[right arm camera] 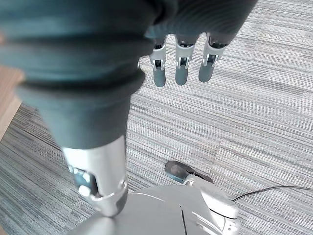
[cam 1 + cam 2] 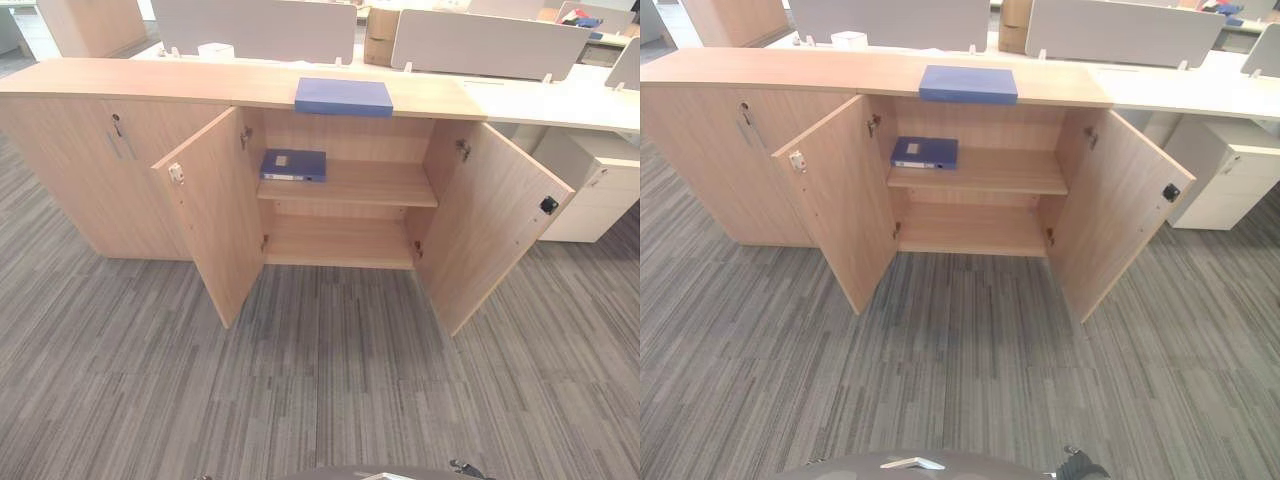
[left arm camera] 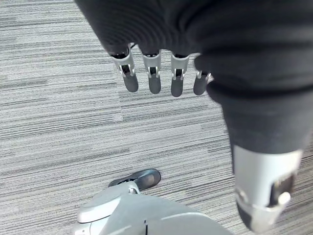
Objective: Put the empty folder in the office cabinet
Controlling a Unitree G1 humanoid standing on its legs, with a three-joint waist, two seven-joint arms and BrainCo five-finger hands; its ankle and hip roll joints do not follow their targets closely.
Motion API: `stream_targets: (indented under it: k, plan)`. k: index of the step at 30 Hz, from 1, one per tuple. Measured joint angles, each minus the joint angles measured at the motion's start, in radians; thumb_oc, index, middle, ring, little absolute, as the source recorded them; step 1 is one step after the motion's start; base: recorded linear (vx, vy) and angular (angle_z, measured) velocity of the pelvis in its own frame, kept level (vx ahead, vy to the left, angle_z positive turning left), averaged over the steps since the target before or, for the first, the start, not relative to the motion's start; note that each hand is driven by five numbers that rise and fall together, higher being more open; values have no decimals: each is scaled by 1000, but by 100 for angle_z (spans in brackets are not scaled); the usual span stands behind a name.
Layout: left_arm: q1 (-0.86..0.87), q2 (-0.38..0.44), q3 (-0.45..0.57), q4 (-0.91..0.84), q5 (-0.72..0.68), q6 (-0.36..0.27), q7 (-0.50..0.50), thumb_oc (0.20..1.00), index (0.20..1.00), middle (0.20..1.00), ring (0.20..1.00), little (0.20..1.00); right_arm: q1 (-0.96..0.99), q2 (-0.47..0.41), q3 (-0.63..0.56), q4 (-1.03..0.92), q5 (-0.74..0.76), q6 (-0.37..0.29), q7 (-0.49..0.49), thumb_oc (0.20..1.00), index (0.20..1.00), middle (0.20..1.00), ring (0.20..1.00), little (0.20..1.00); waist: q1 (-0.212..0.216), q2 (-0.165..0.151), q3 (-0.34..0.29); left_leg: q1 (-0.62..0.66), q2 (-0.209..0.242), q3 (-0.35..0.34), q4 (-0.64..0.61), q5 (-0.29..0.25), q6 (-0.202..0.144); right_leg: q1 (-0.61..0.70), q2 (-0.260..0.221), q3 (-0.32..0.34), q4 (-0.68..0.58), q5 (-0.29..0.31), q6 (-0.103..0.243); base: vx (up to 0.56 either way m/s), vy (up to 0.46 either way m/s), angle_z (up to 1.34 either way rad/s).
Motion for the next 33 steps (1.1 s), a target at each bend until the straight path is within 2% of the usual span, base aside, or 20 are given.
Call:
stream_targets:
  k: [33]
  plan:
    - [3, 0, 4, 2, -15, 2, -12, 1000, 1000, 1000, 1000, 1000, 3, 0, 7, 0, 0, 0, 0, 1000, 1000, 1000, 1000, 1000, -1, 0, -9, -1, 0, 0, 0, 0, 0, 1, 0, -1, 1, 2, -2, 0, 0, 0]
